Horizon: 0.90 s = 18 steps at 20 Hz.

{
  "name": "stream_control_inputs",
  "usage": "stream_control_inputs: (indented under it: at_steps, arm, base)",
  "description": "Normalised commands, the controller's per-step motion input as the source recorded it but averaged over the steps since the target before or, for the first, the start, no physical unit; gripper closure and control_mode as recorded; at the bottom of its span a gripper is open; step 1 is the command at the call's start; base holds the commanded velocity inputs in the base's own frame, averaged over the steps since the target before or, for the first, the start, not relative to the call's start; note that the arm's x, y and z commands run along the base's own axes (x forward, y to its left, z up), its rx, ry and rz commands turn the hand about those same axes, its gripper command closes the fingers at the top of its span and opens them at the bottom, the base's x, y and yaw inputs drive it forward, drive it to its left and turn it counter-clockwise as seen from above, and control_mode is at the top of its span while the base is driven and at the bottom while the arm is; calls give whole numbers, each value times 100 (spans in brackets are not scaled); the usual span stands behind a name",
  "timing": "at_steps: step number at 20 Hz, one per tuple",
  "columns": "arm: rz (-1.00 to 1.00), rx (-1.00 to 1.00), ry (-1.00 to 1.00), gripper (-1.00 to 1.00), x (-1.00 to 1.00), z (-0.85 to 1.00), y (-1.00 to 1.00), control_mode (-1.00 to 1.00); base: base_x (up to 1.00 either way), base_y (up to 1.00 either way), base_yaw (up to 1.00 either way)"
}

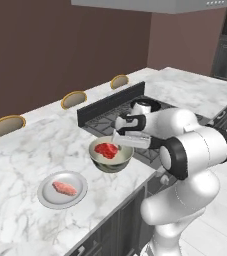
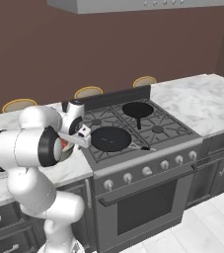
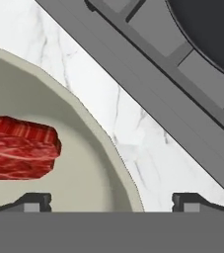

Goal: Place one of the steaks on the plate and the other in the bowl. Then place the bowl in the fridge.

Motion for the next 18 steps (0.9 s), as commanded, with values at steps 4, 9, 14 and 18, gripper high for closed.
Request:
stream_control_inputs:
  at_steps: [4,9,14,18]
  arm:
    - [0,0,0,100,0,-1,9,-100]
    - [0,0,-2,100,0,-1,0,-100]
    - [-19,1,0,100,-2,15,-12,-100]
    - [-54,13,22,100,0,67,-76,-100]
  base:
    - [0,0,0]
    - [0,0,0]
    - [0,0,0]
    - [0,0,0]
